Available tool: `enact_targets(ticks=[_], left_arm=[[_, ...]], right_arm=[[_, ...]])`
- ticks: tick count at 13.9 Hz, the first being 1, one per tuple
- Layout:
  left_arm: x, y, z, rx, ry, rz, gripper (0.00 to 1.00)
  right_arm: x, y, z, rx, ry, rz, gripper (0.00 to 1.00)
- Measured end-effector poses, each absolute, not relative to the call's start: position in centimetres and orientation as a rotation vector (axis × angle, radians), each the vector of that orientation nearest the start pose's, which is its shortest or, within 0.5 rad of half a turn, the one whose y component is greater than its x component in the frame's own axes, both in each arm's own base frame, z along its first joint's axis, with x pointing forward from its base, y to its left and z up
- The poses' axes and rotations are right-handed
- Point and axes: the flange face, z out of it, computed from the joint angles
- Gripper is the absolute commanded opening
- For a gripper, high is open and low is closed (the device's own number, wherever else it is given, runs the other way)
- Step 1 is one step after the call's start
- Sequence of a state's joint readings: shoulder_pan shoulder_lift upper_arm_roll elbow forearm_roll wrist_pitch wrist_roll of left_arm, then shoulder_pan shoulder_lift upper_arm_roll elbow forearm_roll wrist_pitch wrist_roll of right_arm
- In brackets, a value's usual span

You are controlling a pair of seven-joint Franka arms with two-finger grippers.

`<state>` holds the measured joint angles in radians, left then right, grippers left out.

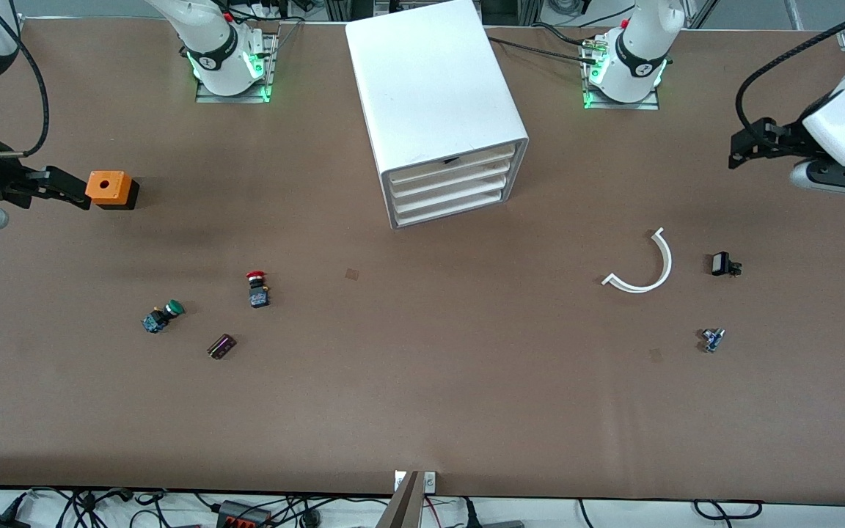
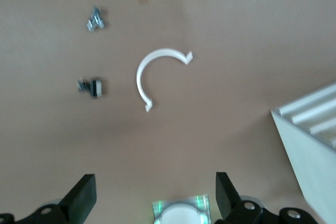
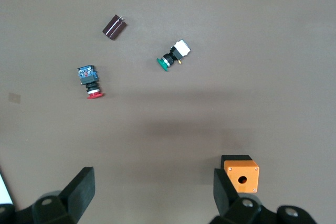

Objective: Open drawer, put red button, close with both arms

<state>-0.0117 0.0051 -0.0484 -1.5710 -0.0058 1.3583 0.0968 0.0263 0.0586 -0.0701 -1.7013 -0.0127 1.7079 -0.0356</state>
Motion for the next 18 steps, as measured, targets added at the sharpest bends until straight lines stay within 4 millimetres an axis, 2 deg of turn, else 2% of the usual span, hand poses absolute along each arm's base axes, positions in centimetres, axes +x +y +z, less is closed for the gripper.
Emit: enact_targets(ticks=[3, 6, 9, 11, 14, 16, 18], left_arm=[[51.1, -5.1, 60.4, -3.088, 0.306, 0.546, 1.00], [50.6, -5.8, 59.9, -3.099, 0.331, 0.632, 1.00], [50.4, -7.1, 58.2, -3.163, 0.386, 0.804, 1.00], [50.8, -7.9, 56.6, -3.204, 0.480, 0.899, 1.00], [53.1, -9.9, 51.5, -3.355, 0.613, 1.057, 1.00], [55.7, -11.0, 46.5, -3.477, 0.651, 1.058, 1.00], [57.8, -12.9, 41.1, -3.594, 0.656, 0.982, 1.00]], right_arm=[[58.8, -0.8, 51.6, -3.156, -0.038, 0.114, 1.00], [60.0, 1.7, 49.1, -3.158, -0.104, 0.141, 1.00], [61.7, 4.2, 46.6, -3.159, -0.165, 0.177, 1.00], [62.8, 6.1, 43.8, -3.153, -0.209, 0.232, 1.00], [63.9, 9.5, 38.1, -3.147, -0.285, 0.307, 1.00], [64.6, 10.6, 35.0, -3.125, -0.285, 0.325, 1.00], [65.0, 11.8, 32.5, -3.092, -0.275, 0.332, 1.00]])
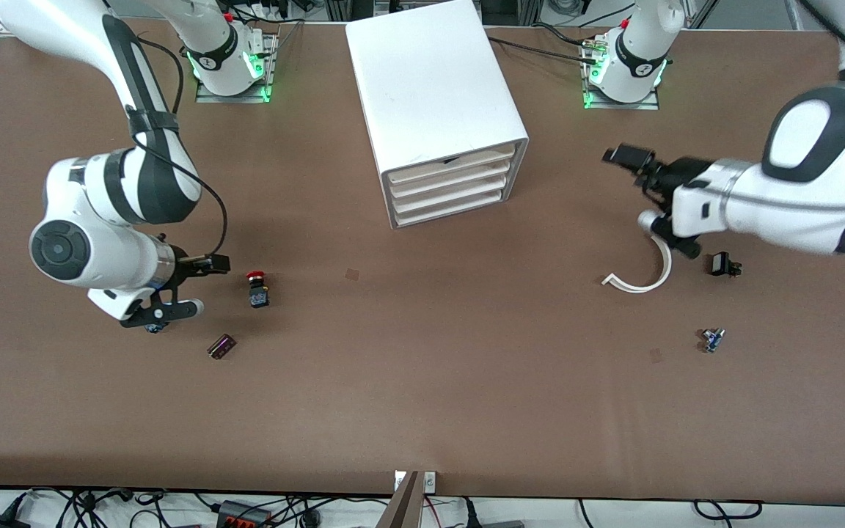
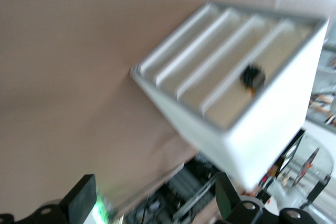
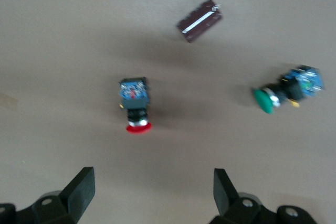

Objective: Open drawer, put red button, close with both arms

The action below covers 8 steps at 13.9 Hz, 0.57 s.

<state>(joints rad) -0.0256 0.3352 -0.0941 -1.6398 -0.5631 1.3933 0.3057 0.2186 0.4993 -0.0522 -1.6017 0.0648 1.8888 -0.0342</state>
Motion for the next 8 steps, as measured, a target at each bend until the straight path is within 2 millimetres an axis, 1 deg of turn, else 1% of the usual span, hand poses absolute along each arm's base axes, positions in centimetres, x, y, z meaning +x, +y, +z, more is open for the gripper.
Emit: enact_targets(ticks=[1, 3, 4, 6, 8], left_arm=[[58.5, -14.4, 38.6, 2.368, -0.429, -0.598, 1.00], [58.7, -17.6, 34.6, 2.329, -0.410, -0.536, 1.00], [58.3, -19.0, 32.9, 2.305, -0.404, -0.511, 1.00], [56.9, -20.9, 29.7, 2.229, -0.418, -0.431, 1.00], [54.9, -21.9, 26.7, 2.110, -0.400, -0.350, 1.00]], right_arm=[[65.1, 12.5, 31.4, -3.087, -0.283, 0.327, 1.00], [65.3, 14.0, 29.3, -3.089, -0.314, 0.316, 1.00], [65.4, 15.0, 28.2, -3.090, -0.334, 0.305, 1.00], [65.2, 16.2, 26.1, -3.091, -0.363, 0.314, 1.00], [64.9, 16.3, 23.8, -3.092, -0.366, 0.364, 1.00]])
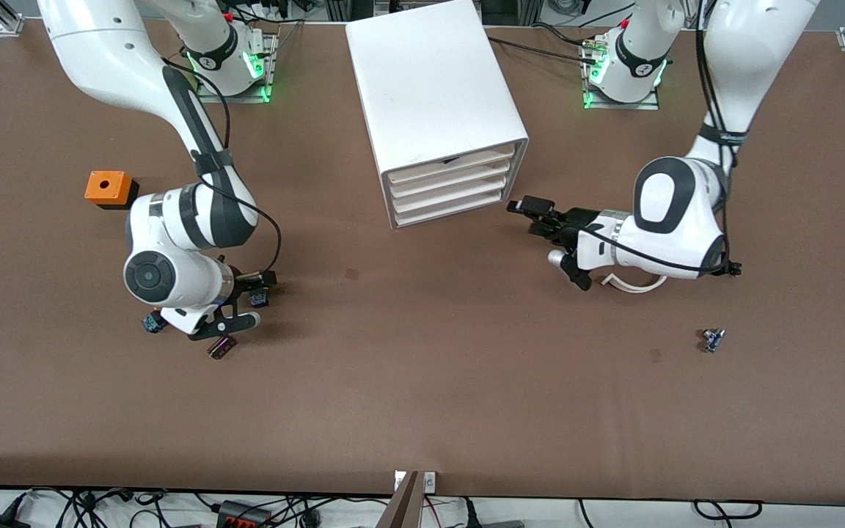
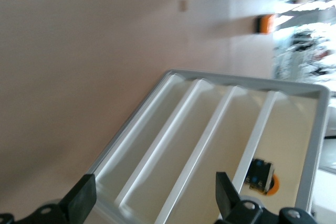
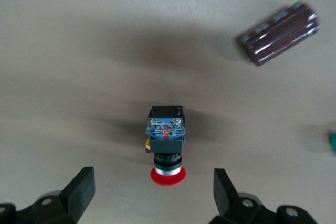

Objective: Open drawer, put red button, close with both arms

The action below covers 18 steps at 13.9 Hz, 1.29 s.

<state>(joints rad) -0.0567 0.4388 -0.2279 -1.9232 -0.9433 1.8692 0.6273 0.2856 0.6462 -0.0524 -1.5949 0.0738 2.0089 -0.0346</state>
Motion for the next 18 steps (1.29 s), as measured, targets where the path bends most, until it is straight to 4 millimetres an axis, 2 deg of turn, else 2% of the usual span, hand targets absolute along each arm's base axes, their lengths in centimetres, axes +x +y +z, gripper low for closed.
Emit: enact_targets(ticks=[4, 5, 6, 9, 10, 12, 13, 14, 16, 18], left_arm=[[49.5, -26.1, 22.6, 1.915, -0.374, -0.306, 0.98], [48.4, -26.8, 21.6, 1.896, -0.392, -0.304, 0.85], [47.7, -27.0, 20.4, 1.879, -0.417, -0.299, 0.67], [46.3, -26.4, 17.2, 1.844, -0.440, -0.303, 0.41], [46.2, -26.5, 17.3, 1.815, -0.433, -0.306, 0.25], [46.0, -26.6, 17.6, 1.781, -0.438, -0.321, 0.11], [45.9, -26.6, 17.7, 1.767, -0.440, -0.327, 0.08], [45.9, -26.6, 17.9, 1.754, -0.440, -0.330, 0.06], [46.0, -26.5, 18.0, 1.737, -0.457, -0.315, 0.01], [46.0, -26.5, 18.0, 1.735, -0.461, -0.312, 0.01]], right_arm=[[64.6, 15.9, 21.4, -3.092, -0.361, 0.420, 1.00], [64.6, 15.9, 21.0, -3.092, -0.360, 0.427, 1.00], [64.5, 15.9, 20.7, -3.092, -0.360, 0.431, 1.00], [64.5, 15.9, 20.2, -3.092, -0.358, 0.440, 1.00], [64.4, 15.8, 19.8, -3.092, -0.356, 0.447, 1.00], [64.3, 15.7, 18.8, -3.092, -0.353, 0.467, 1.00], [64.2, 15.6, 18.4, -3.092, -0.353, 0.474, 1.00], [64.2, 15.6, 18.1, -3.092, -0.352, 0.480, 0.97], [64.1, 15.6, 17.5, -3.091, -0.351, 0.489, 0.80], [64.0, 15.6, 17.4, -3.091, -0.351, 0.492, 0.58]])
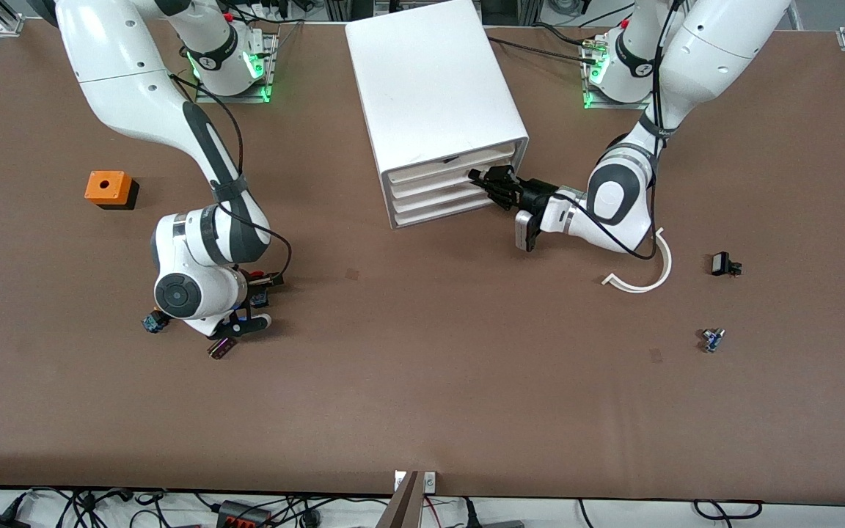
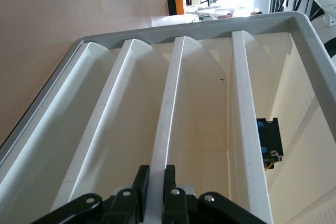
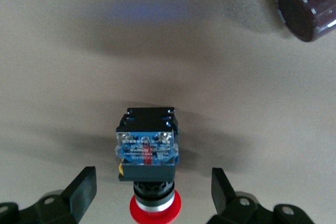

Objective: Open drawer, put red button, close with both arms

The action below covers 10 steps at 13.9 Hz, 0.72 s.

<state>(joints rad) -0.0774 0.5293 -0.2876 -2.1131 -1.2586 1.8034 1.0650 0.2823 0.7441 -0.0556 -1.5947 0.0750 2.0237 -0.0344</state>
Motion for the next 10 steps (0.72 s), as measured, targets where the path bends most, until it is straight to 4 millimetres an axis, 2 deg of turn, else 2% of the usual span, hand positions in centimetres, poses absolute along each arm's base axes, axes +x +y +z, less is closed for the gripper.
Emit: enact_targets(ticks=[2, 4, 5, 7, 9, 10], left_arm=[[46.0, -26.5, 18.1, 1.733, -0.464, -0.310, 0.01], [46.7, -26.3, 18.3, 1.737, -0.467, -0.292, 0.01], [47.4, -25.9, 18.5, 1.745, -0.465, -0.273, 0.01], [49.5, -24.5, 18.7, 1.762, -0.459, -0.227, 0.01], [52.4, -23.0, 18.4, 1.768, -0.462, -0.184, 0.01], [53.7, -22.4, 18.3, 1.764, -0.460, -0.163, 0.07]], right_arm=[[64.0, 15.6, 17.3, -3.091, -0.351, 0.495, 0.28], [64.0, 15.6, 17.2, -3.091, -0.351, 0.497, 0.05], [64.0, 15.6, 17.2, -3.091, -0.351, 0.495, 0.00], [64.3, 15.7, 17.6, -3.092, -0.352, 0.479, 0.00], [65.7, 16.1, 19.4, -3.096, -0.358, 0.411, 0.00], [66.5, 16.5, 20.8, -3.096, -0.364, 0.373, 0.00]])
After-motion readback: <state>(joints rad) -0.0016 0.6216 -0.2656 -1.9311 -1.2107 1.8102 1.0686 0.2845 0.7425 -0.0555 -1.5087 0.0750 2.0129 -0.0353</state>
